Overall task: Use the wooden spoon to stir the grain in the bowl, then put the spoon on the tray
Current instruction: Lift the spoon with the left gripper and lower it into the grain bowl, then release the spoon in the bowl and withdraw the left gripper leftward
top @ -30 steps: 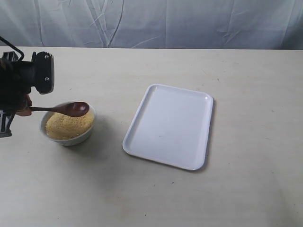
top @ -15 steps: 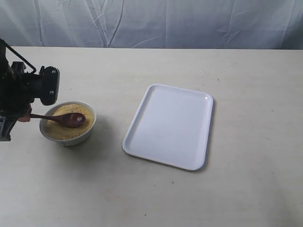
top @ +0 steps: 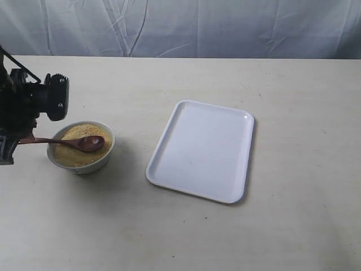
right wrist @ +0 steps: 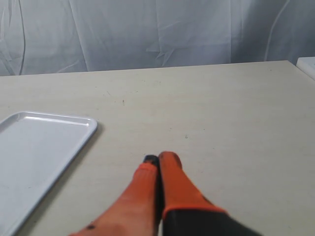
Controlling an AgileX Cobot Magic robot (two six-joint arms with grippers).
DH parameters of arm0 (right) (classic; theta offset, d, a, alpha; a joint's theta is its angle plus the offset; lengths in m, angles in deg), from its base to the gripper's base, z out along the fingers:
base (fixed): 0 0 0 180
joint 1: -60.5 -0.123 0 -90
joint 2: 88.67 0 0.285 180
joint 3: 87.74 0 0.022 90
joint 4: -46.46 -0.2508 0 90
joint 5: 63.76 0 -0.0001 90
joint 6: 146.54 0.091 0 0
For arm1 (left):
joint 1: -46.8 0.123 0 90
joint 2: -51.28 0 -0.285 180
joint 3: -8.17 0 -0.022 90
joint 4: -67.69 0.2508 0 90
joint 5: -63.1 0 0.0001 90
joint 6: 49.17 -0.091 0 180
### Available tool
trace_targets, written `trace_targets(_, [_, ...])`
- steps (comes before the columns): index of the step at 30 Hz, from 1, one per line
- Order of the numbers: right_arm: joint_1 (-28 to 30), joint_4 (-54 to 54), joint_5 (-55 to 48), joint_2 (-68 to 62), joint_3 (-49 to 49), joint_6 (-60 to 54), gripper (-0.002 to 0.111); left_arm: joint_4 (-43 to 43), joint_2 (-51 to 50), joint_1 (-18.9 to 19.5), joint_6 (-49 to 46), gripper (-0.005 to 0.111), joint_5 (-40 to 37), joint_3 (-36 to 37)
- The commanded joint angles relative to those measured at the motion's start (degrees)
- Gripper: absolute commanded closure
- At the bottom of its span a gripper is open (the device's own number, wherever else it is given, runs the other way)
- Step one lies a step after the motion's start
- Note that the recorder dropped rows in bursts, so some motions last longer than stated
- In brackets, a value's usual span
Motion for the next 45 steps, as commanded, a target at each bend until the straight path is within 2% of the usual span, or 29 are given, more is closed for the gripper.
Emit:
trace_targets(1, [0.3,0.3,0.6,0.4,0.1,0.0,0.108,-0.5,4.5,0.0,16.1,0.075,0.6,-0.4])
trace_targets(3, [0.3,0.3,0.6,0.4,0.1,0.0,0.108,-0.5,7.0,0.0,25.9,0.075,1.4,-1.2])
trace_targets(6, [0.3,0.3,0.6,0.4,0.1,0.0,0.108,-1.1,10.5,0.0,35.7,0.076,2.1,-2.9])
trace_targets(9, [0.3,0.3,0.6,0.4,0.1,0.0,0.108,-7.2,14.2,1.7,44.2,0.085,5.7,-3.3])
trace_targets(13, [0.3,0.3,0.6,0.4,0.1,0.0,0.108,-24.5,19.7,5.1,42.0,0.099,13.8,0.6])
trace_targets(15, [0.3,0.3,0.6,0.4,0.1,0.0,0.108,-31.2,22.7,6.0,39.6,0.104,19.3,5.1])
trace_targets(19, [0.3,0.3,0.6,0.4,0.1,0.0,0.108,-40.3,28.5,6.2,38.6,0.105,35.0,16.5])
trace_targets(21, [0.3,0.3,0.6,0.4,0.1,0.0,0.108,-49.0,30.7,6.2,38.6,0.105,42.6,22.9])
trace_targets(23, [0.3,0.3,0.6,0.4,0.1,0.0,0.108,-57.4,31.8,6.2,38.6,0.105,46.4,27.8])
trace_targets(26, [0.3,0.3,0.6,0.4,0.1,0.0,0.108,-67.5,31.9,6.2,39.5,0.101,48.0,32.3])
trace_targets(33, [0.3,0.3,0.6,0.4,0.1,0.0,0.108,-68.1,31.8,6.2,52.7,0.071,50.1,37.3])
trace_targets(38, [0.3,0.3,0.6,0.4,0.1,0.0,0.108,-68.1,31.8,6.2,65.1,0.070,50.9,38.6])
trace_targets(42, [0.3,0.3,0.6,0.4,0.1,0.0,0.108,-65.3,32.0,6.2,66.7,0.069,47.3,39.5])
trace_targets(45, [0.3,0.3,0.6,0.4,0.1,0.0,0.108,-60.1,36.9,6.2,69.8,0.067,50.7,45.5])
